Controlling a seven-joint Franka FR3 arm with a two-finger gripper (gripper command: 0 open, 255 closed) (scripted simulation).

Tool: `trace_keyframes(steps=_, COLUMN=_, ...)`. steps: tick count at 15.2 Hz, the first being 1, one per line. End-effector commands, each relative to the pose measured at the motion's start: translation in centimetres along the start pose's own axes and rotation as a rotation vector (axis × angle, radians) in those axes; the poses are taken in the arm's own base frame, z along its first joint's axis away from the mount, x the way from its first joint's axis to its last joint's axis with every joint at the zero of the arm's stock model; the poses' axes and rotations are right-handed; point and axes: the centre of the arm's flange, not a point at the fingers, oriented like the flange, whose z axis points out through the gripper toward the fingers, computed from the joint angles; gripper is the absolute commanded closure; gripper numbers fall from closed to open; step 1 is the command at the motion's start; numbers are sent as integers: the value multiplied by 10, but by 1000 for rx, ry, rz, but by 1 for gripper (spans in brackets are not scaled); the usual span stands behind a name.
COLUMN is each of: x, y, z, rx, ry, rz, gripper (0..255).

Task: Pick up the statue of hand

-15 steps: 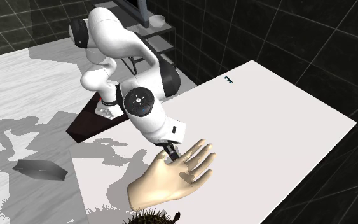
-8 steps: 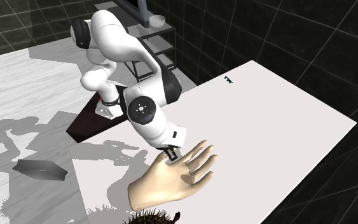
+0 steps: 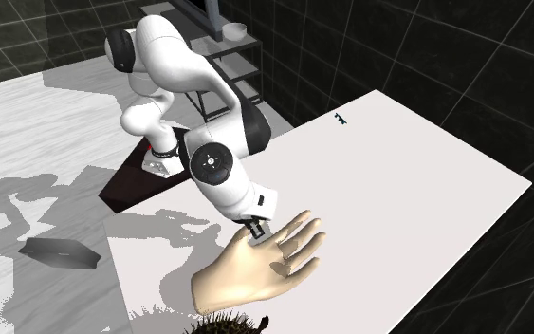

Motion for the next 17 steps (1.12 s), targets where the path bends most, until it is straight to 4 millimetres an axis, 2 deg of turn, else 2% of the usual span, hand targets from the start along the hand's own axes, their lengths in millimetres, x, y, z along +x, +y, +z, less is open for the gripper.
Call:
trace_keyframes(steps=1, x=-2, y=0, z=2, rx=1, ry=-1, rz=2, gripper=255)
trace_keyframes(steps=16, x=15, y=-6, z=-75, rx=1, ry=-1, rz=2, gripper=255)
trace_keyframes(steps=17, x=15, y=-6, z=-76, rx=1, ry=-1, rz=2, gripper=255)
